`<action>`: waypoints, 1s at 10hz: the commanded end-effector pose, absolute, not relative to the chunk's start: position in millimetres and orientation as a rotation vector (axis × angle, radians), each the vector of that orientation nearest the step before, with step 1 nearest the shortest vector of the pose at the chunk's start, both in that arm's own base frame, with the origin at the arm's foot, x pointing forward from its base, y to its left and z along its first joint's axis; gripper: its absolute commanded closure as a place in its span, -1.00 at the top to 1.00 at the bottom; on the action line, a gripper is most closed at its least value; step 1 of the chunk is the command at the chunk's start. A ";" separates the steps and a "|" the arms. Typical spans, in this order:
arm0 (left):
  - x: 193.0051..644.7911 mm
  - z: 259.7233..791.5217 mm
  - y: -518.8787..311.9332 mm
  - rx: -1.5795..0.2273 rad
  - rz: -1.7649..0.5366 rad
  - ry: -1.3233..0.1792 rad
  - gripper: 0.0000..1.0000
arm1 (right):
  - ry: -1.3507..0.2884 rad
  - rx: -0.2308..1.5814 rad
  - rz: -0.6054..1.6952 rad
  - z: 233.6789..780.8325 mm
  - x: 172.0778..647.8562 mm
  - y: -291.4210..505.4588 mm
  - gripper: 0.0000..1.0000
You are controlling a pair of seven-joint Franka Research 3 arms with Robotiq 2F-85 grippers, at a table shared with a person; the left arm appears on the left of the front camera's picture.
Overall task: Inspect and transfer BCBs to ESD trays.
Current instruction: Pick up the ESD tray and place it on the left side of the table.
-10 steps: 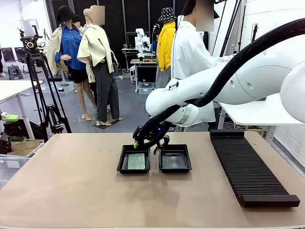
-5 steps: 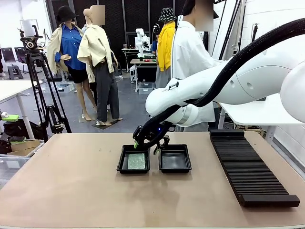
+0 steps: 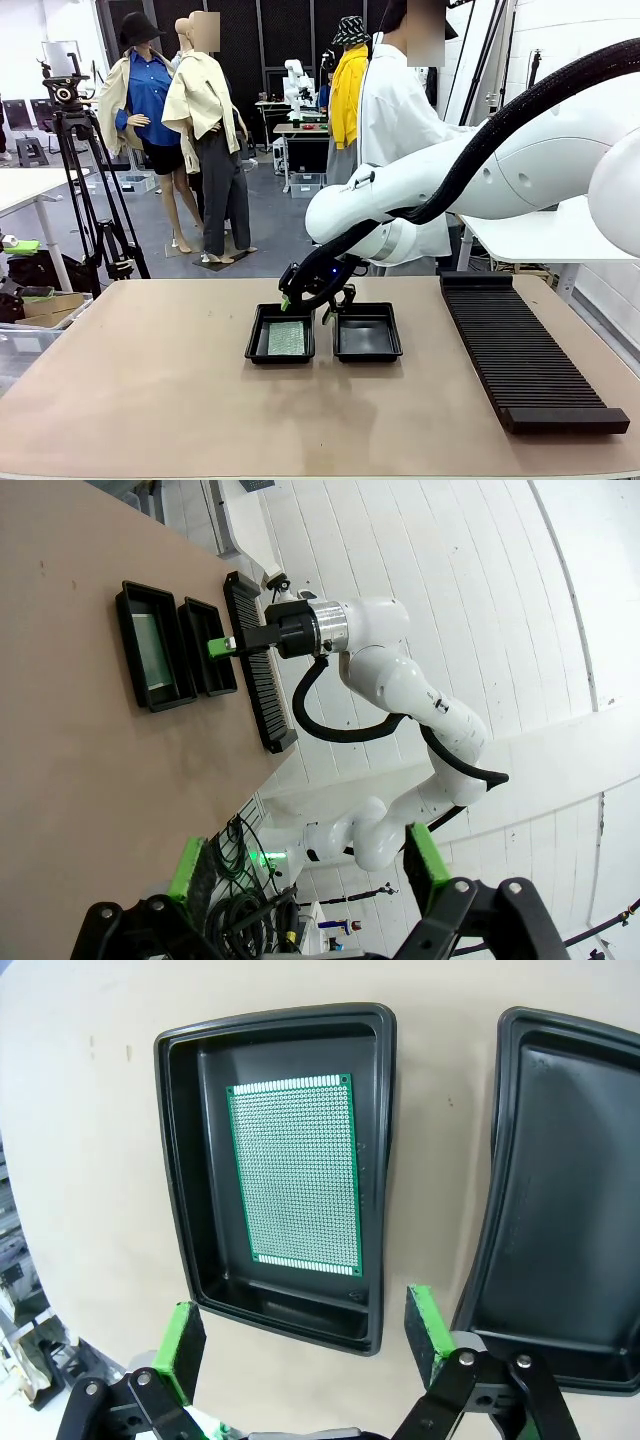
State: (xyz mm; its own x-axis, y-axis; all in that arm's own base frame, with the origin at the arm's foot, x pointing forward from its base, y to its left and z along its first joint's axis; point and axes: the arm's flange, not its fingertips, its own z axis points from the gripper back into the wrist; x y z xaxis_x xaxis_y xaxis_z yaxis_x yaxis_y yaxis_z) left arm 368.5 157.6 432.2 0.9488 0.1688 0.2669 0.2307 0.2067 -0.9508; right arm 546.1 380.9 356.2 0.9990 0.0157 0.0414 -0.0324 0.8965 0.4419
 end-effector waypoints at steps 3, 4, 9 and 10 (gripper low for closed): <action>372.3 440.2 140.2 -1.347 -0.032 -0.311 1.00 | -0.037 0.551 0.032 379.0 534.4 354.0 1.00; 375.3 448.4 128.9 -1.315 -0.023 -0.310 1.00 | -0.042 0.594 0.037 392.4 528.9 338.7 1.00; 406.7 483.9 36.0 -1.084 -0.004 -0.221 1.00 | 0.020 0.749 -0.003 436.8 514.0 238.5 1.00; 413.3 490.6 10.0 -1.021 -0.017 -0.198 1.00 | 0.021 0.794 -0.018 439.3 507.9 209.9 1.00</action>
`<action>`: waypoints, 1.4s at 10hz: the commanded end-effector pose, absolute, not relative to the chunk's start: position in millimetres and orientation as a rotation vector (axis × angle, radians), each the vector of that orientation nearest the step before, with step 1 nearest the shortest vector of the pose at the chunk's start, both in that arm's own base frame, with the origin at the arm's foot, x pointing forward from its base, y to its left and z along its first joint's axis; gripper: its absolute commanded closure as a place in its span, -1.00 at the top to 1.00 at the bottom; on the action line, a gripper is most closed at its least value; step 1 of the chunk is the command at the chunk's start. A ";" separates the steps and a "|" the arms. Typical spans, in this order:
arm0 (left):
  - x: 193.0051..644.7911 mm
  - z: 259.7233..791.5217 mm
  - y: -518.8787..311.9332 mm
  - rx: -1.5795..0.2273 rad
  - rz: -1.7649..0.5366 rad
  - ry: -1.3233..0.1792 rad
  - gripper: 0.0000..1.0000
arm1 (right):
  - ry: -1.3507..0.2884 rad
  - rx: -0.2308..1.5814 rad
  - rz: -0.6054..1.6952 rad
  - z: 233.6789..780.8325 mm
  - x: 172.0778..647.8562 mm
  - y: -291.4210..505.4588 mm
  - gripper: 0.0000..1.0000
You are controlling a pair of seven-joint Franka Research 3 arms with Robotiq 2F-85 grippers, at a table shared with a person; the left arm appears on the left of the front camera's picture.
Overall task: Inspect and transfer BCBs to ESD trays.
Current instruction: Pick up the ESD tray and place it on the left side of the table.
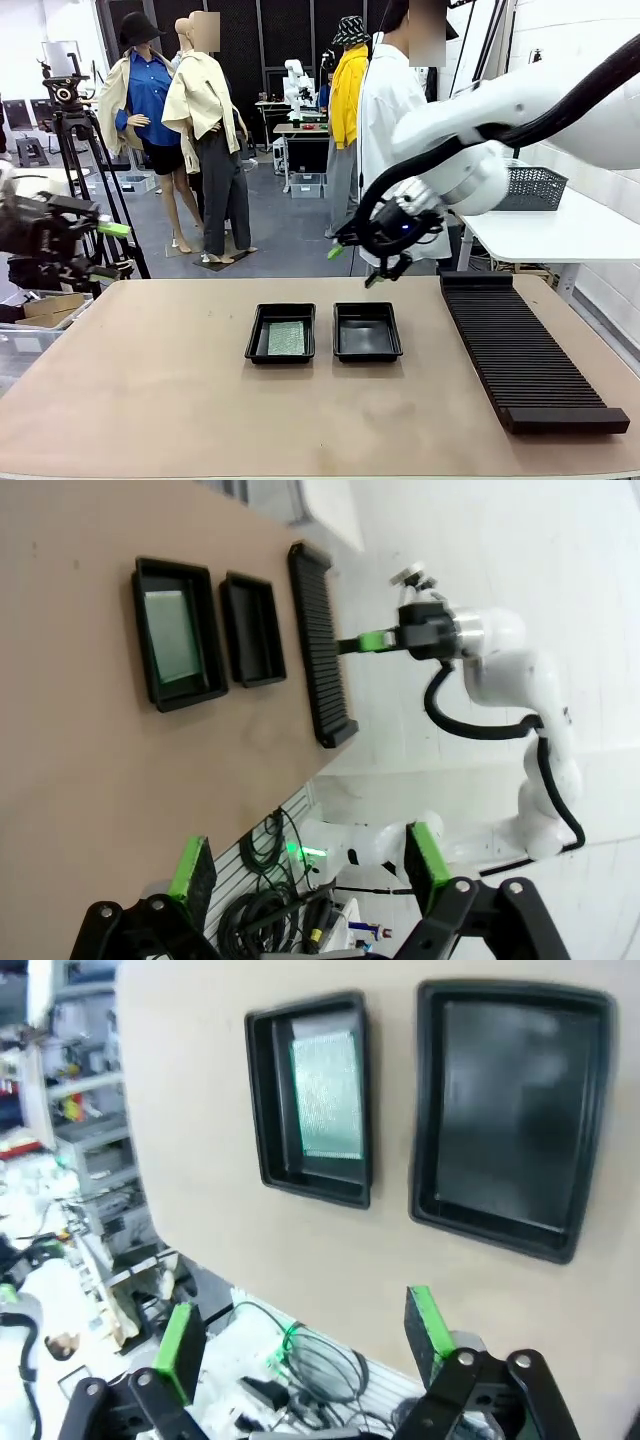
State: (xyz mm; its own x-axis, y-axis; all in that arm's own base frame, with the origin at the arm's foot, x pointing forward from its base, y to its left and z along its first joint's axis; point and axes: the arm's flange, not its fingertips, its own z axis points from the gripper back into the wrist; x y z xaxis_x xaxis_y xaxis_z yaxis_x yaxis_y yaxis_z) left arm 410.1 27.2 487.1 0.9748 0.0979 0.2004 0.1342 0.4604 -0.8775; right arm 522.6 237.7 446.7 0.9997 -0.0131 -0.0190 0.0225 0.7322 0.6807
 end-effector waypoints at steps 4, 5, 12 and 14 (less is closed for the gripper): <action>443.9 500.0 -57.2 -0.834 -0.035 -0.137 1.00 | -0.120 0.952 -0.053 443.0 471.4 120.2 1.00; 446.9 499.7 -75.4 -0.785 -0.044 -0.120 1.00 | -0.141 0.993 -0.053 440.1 460.5 98.5 1.00; 457.4 475.6 -157.4 -0.537 -0.078 -0.058 1.00 | -0.213 1.180 -0.057 420.2 438.6 -9.1 1.00; 459.6 461.5 -175.3 -0.481 -0.086 -0.037 1.00 | -0.199 1.209 -0.036 405.5 448.1 -28.5 1.00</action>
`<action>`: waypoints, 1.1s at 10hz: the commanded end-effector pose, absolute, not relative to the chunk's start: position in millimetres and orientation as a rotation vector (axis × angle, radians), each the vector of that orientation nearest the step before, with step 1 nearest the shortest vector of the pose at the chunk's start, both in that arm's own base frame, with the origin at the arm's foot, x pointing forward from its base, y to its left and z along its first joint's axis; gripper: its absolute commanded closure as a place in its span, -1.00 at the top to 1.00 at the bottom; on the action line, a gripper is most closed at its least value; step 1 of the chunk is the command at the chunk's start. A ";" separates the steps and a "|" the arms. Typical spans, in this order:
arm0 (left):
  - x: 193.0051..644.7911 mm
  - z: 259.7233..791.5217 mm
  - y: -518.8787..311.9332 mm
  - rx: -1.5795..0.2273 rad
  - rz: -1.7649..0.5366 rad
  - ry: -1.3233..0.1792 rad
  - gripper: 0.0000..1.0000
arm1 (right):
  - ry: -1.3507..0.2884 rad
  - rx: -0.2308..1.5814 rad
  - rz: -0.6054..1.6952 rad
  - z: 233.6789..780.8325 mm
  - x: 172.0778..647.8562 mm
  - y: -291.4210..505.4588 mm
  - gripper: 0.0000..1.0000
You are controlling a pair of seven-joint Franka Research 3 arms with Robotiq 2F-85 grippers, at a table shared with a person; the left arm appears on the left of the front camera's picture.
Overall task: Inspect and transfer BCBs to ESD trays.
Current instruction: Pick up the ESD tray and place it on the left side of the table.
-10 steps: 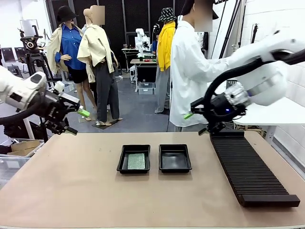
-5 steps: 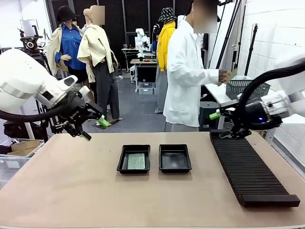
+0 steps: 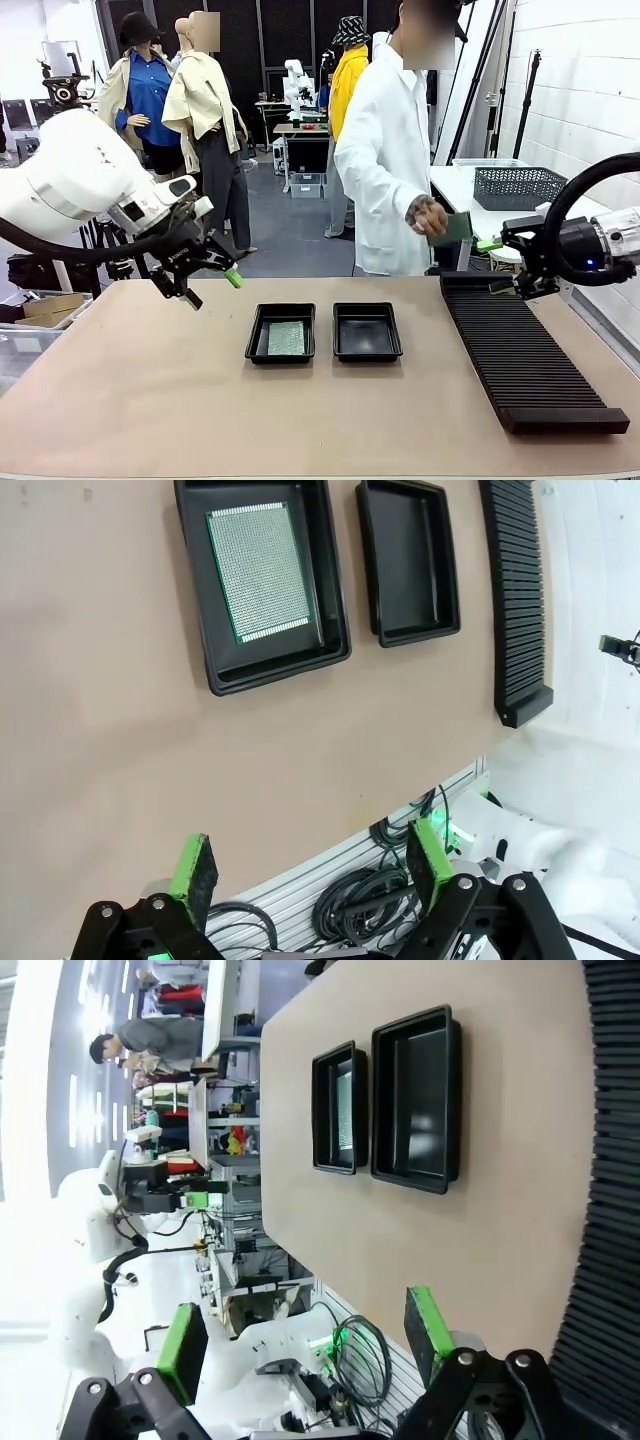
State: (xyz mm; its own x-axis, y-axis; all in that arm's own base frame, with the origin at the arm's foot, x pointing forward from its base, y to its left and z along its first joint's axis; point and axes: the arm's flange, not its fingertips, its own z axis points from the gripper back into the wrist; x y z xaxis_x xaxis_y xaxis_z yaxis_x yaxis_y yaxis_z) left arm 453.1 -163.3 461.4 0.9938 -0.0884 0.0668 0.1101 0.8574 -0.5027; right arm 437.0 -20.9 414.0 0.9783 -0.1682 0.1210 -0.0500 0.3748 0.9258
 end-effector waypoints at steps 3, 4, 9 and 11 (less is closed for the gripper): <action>457.8 458.0 -181.5 -0.467 -0.097 -0.013 1.00 | -0.192 1.212 0.004 405.2 406.2 -17.1 1.00; 458.2 458.2 -180.9 -0.470 -0.094 -0.008 1.00 | -0.162 1.156 -0.013 412.1 364.4 -5.6 1.00; 455.1 452.3 -179.1 -0.496 -0.113 -0.015 1.00 | -0.048 1.080 -0.087 376.2 225.4 -8.1 1.00; 455.1 452.3 -179.1 -0.496 -0.113 -0.015 1.00 | -0.054 1.089 -0.096 362.4 222.4 -17.0 1.00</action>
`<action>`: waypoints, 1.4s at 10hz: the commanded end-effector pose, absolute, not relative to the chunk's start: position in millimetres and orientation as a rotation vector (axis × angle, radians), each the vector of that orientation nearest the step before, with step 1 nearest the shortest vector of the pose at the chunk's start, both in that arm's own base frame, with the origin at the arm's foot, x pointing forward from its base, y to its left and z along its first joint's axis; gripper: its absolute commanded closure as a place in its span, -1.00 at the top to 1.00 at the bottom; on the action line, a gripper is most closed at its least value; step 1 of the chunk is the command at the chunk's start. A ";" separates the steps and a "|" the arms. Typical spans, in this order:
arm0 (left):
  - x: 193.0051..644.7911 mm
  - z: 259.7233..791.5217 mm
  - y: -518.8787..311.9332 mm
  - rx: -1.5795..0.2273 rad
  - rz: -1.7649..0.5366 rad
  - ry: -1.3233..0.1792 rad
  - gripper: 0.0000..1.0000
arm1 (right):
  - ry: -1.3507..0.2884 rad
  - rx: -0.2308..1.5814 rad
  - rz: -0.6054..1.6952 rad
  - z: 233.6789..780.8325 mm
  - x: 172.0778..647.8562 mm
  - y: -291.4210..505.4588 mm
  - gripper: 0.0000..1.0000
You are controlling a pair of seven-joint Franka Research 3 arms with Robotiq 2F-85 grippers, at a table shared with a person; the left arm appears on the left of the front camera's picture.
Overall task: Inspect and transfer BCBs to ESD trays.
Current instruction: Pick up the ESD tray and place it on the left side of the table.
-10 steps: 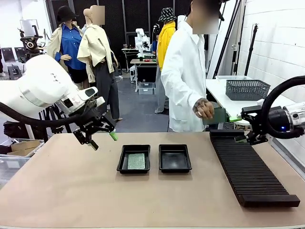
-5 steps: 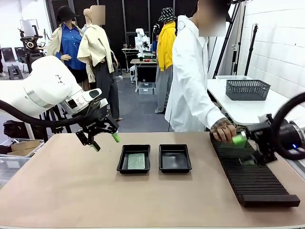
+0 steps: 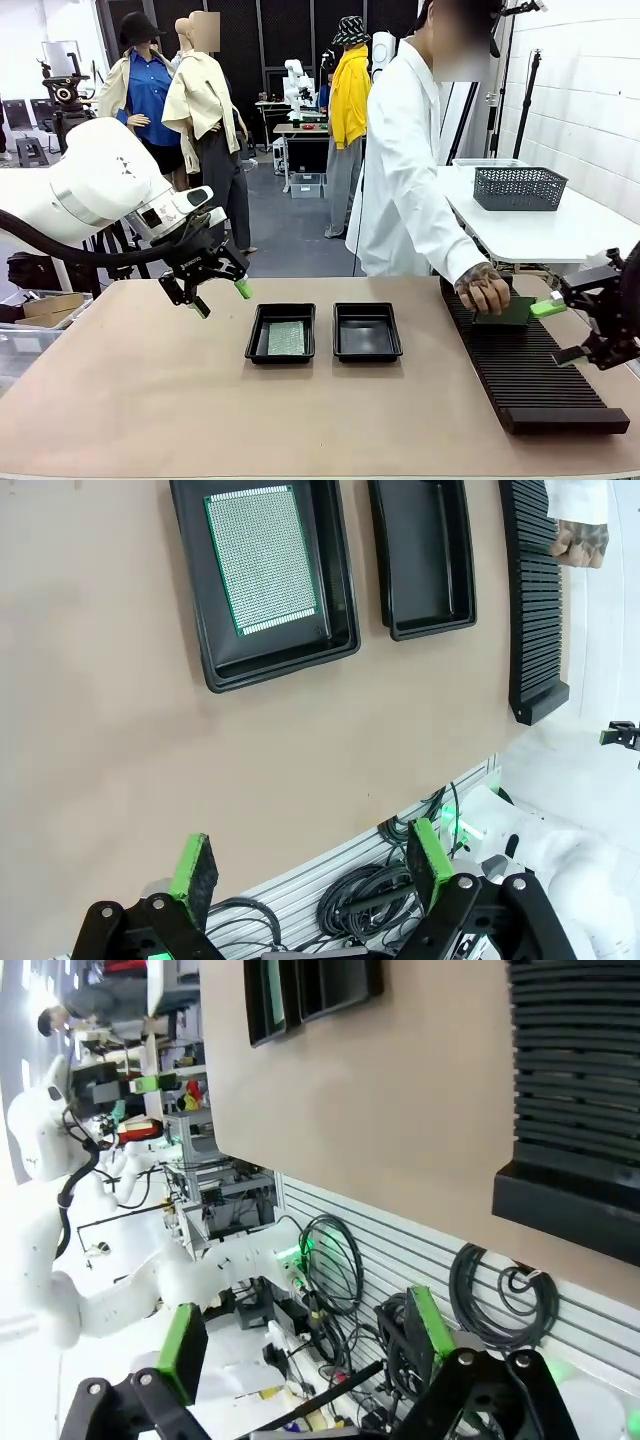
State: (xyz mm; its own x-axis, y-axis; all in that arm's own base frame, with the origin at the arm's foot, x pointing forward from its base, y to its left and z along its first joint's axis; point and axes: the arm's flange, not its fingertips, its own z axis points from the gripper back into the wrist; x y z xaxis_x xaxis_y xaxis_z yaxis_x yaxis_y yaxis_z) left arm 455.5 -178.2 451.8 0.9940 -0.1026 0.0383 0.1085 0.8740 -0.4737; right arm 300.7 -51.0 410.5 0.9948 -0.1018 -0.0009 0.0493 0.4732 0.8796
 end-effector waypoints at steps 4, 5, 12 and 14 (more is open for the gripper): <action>455.1 452.3 -179.1 -0.496 -0.113 -0.015 1.00 | -0.044 1.085 -0.090 366.4 232.7 -21.0 1.00; 455.1 452.3 -179.1 -0.496 -0.113 -0.015 1.00 | -0.049 1.087 -0.111 402.1 299.7 -60.3 1.00; 455.1 452.3 -179.1 -0.496 -0.113 -0.015 1.00 | -0.049 1.087 -0.111 402.1 299.7 -60.3 1.00; 455.1 452.3 -179.1 -0.496 -0.113 -0.015 1.00 | -0.049 1.087 -0.111 402.1 299.7 -60.3 1.00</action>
State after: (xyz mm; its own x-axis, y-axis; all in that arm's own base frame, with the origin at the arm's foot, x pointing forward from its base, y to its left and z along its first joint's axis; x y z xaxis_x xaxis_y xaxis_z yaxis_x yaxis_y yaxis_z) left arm 455.5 -178.3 451.7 0.9940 -0.1028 0.0383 0.1086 0.8739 -0.4737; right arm 299.9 -60.1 401.7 0.9935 -0.1130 -0.0165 0.0671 0.4600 0.8854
